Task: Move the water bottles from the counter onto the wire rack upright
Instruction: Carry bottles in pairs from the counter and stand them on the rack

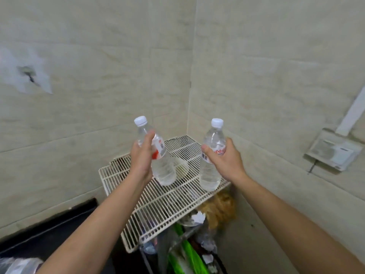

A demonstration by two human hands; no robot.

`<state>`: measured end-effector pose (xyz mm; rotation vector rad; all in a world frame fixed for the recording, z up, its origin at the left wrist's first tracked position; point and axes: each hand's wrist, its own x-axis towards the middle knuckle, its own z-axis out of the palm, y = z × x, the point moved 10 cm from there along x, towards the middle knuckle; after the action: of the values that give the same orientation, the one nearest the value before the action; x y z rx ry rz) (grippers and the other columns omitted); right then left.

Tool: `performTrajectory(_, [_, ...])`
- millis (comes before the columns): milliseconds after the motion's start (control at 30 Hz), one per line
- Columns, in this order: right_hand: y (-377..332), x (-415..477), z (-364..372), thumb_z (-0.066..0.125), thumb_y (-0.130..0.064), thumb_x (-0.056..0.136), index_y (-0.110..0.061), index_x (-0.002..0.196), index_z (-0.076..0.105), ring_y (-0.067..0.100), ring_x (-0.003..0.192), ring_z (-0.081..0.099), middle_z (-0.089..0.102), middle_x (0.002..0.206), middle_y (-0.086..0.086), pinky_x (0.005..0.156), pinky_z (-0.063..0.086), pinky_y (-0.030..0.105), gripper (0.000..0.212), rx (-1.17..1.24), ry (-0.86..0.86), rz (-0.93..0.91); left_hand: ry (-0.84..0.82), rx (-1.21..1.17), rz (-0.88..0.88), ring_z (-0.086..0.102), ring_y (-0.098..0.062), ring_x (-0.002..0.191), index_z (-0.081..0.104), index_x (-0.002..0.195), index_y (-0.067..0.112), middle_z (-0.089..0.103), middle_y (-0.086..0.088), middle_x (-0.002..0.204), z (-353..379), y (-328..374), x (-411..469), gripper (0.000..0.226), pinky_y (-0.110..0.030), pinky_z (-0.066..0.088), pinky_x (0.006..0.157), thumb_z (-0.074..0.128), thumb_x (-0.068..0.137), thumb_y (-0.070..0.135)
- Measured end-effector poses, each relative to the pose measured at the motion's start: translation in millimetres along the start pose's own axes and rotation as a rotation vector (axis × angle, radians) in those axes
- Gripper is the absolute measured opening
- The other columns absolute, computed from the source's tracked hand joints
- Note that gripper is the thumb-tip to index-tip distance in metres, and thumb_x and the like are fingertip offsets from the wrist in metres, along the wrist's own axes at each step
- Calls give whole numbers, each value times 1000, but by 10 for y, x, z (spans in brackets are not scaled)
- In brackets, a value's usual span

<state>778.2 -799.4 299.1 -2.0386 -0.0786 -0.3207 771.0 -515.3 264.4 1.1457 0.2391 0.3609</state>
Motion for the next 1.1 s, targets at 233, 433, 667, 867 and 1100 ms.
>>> performTrajectory(233, [238, 1162, 645, 79, -43, 83, -24, 112, 60, 5, 92, 65, 69, 101, -9, 77, 50, 26, 40, 198, -93, 97, 105, 34, -22, 73, -28, 91, 58, 128, 8, 73, -17, 113, 89, -163, 1079, 73, -44, 58, 78, 83, 73, 49])
performTrajectory(433, [288, 1958, 1562, 79, -48, 81, -24, 112, 61, 4, 91, 66, 71, 101, -9, 77, 51, 24, 44, 254, -250, 26, 240, 132, 36, 70, -30, 102, 52, 124, 13, 69, -12, 112, -17, -290, 1741, 58, -44, 56, 85, 75, 84, 48])
performTrajectory(667, [398, 2391, 2577, 74, -66, 75, -31, 124, 54, 14, 108, 64, 66, 118, -7, 98, 52, 41, 64, 332, -449, 64, 399, 117, 10, 65, -26, 112, 40, 137, 17, 62, -9, 127, -117, -542, 2091, 71, -47, 53, 95, 72, 85, 52])
performTrajectory(867, [430, 2480, 3001, 65, -89, 62, -32, 139, 41, 18, 123, 58, 56, 137, -5, 104, 48, 49, 99, 324, -547, 69, 427, 383, 21, 38, -31, 140, 29, 152, 31, 23, -8, 159, -77, -610, 2244, 91, -49, 39, 111, 67, 80, 70])
performTrajectory(1100, [495, 2247, 3136, 60, -69, 86, -29, 148, 32, 18, 132, 47, 45, 147, -5, 110, 38, 46, 79, 225, -879, 42, 367, 296, 35, 52, -25, 131, 23, 147, 34, 37, -9, 152, -225, -682, 2297, 99, -50, 44, 109, 61, 70, 83])
